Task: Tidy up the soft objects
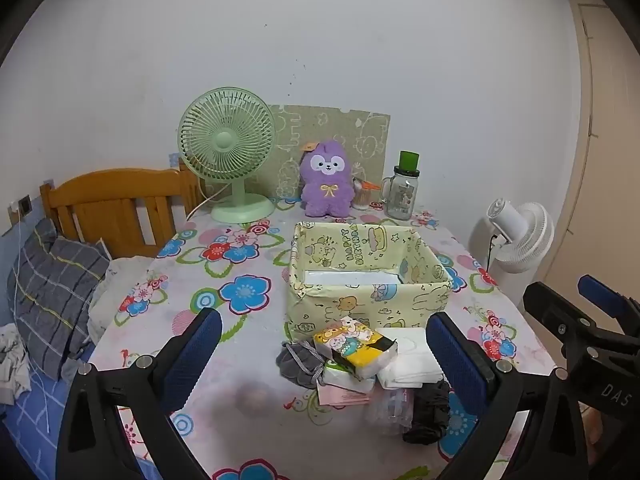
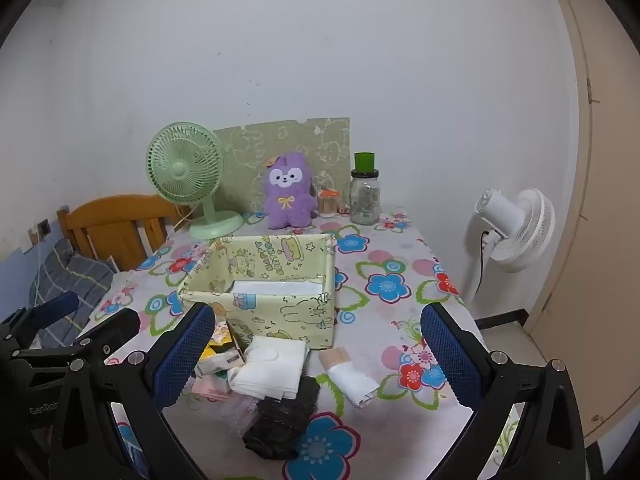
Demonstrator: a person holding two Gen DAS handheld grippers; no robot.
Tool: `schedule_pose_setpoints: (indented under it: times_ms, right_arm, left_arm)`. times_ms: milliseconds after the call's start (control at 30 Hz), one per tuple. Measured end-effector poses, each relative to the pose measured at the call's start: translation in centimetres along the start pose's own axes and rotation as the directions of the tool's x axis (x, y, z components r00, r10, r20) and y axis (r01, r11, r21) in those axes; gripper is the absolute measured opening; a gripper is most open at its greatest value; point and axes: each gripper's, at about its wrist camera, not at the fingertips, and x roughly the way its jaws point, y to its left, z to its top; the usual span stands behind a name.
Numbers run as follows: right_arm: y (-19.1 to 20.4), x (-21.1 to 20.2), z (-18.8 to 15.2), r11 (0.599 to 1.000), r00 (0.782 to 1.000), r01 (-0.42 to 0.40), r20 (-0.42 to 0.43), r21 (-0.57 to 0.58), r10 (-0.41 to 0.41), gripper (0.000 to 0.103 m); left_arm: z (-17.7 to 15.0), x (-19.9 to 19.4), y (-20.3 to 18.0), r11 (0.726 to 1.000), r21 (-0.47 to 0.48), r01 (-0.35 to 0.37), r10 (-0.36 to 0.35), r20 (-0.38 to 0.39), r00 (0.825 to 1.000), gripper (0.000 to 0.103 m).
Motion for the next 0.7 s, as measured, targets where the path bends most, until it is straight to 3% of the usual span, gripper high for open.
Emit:
schedule_pose_setpoints:
  times_ms: [700]
  right_arm:
    - [-0.1,0.5,0.0,1.000,1.000,0.016,-0.005,-0.011,-0.016,0.103]
  left_arm:
    - [-0.1,0.6,-0.2,1.000,0.012,0.004,-0.004,-0.007,1.000,0.103]
